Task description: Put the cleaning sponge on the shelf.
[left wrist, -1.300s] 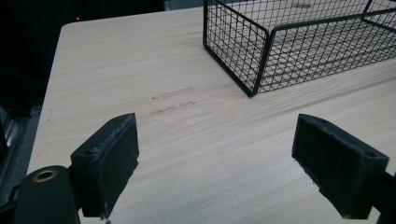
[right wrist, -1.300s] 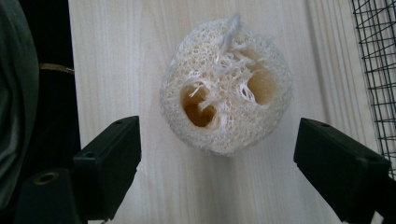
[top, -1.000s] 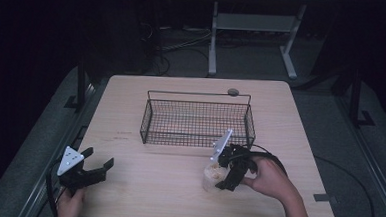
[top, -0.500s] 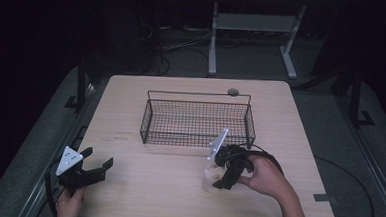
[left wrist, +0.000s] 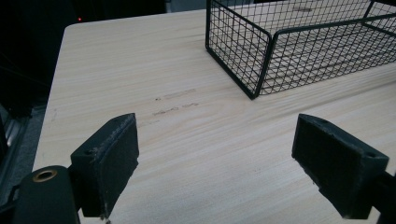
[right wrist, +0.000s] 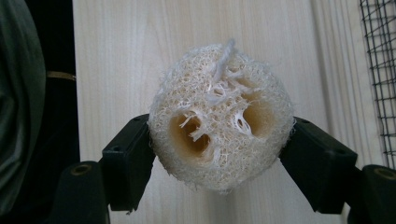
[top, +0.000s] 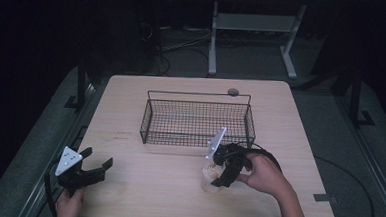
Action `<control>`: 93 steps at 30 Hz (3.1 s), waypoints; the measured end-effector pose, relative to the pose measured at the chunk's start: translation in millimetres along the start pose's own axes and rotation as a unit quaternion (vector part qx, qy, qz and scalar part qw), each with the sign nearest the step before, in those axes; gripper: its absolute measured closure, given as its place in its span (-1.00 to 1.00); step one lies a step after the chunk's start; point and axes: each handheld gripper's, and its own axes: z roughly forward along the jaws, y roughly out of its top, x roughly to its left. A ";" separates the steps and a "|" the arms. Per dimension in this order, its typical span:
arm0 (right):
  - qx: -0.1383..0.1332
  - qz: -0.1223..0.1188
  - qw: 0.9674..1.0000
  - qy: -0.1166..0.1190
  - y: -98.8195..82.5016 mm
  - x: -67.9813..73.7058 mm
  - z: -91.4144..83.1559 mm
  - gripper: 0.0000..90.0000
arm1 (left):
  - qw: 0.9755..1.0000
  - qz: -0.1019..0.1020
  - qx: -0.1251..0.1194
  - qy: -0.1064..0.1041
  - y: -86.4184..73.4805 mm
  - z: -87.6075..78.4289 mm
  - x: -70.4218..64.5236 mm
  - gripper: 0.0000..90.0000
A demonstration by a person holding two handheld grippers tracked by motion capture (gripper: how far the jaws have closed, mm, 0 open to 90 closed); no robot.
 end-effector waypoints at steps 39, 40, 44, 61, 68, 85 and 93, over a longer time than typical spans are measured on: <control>-0.010 -0.025 1.000 -0.001 21.5 -10.2 -42.1 -0.38 | 1.000 -0.002 -0.002 -0.001 0.2 -0.2 0.7 -0.69; -0.010 -0.024 1.000 -0.001 21.2 -10.6 -43.1 -0.38 | 1.000 -0.001 -0.002 0.000 0.1 -0.1 0.6 -0.69; -0.012 -0.022 1.000 -0.001 19.7 -12.2 -46.7 -0.38 | 1.000 0.000 0.000 0.000 0.2 0.3 0.4 -0.69; -0.020 -0.015 1.000 -0.010 19.9 -23.5 -66.2 -0.38 | 1.000 0.000 -0.001 -0.001 0.3 0.9 -0.2 -0.69; -0.025 -0.016 0.999 -0.015 24.4 -31.8 -74.9 -0.38 | 1.000 -0.001 0.001 -0.002 0.1 1.0 -0.3 -0.69; -0.025 -0.002 0.999 -0.022 41.7 -66.7 -87.5 -0.38 | 1.000 -0.002 0.002 -0.003 0.0 1.3 -0.1 -0.69; -0.030 0.008 0.999 -0.024 51.0 -82.7 -85.2 -0.38 | 1.000 -0.001 0.002 -0.002 0.1 1.4 -0.2 -0.69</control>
